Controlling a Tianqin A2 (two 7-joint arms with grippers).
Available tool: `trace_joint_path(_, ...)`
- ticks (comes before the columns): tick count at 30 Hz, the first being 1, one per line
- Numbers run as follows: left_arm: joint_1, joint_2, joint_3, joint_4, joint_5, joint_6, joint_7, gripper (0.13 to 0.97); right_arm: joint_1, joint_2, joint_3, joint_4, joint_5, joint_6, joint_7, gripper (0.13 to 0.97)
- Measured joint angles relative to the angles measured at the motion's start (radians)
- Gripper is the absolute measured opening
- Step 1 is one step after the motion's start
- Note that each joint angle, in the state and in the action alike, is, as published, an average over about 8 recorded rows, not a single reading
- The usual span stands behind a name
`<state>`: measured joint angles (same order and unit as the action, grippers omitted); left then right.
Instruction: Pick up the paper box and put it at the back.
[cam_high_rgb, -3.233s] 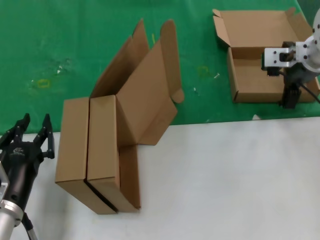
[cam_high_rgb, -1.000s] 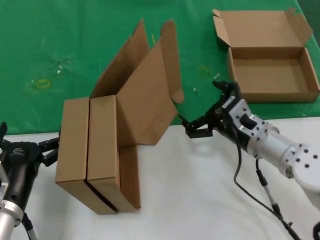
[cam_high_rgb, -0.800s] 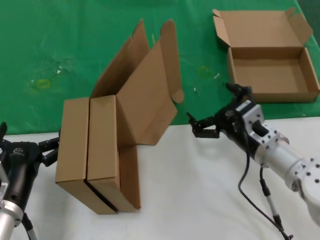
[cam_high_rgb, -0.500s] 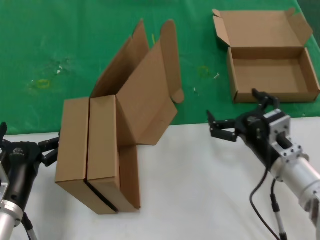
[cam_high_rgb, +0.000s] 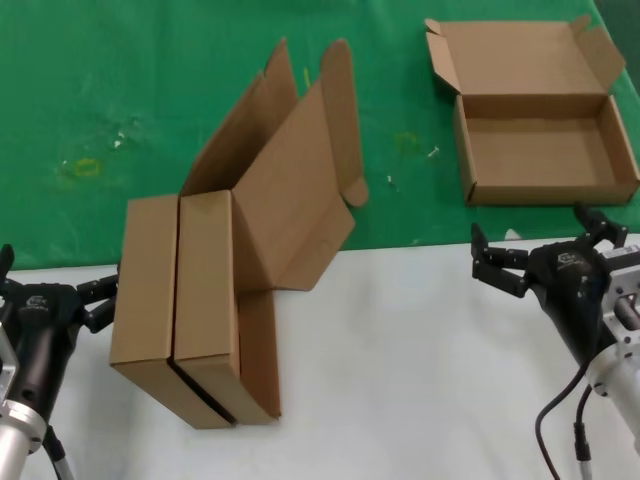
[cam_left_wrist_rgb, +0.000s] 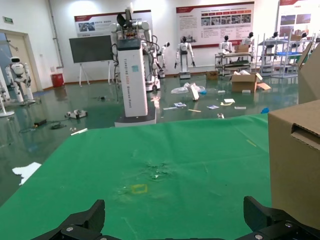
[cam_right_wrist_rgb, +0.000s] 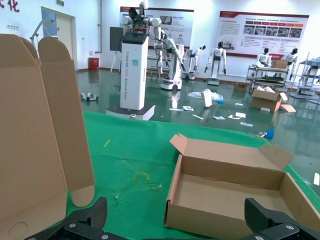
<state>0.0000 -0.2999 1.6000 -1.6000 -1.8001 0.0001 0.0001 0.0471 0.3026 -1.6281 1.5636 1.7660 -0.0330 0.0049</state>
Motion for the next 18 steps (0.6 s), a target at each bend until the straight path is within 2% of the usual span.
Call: trace_joint_path(18,0.000,0.000,0.000,0.000,0.000,0.000,0.000,0.966,-0.001,0.000,0.001,0.001,0.001,0.001,0.000,0.966)
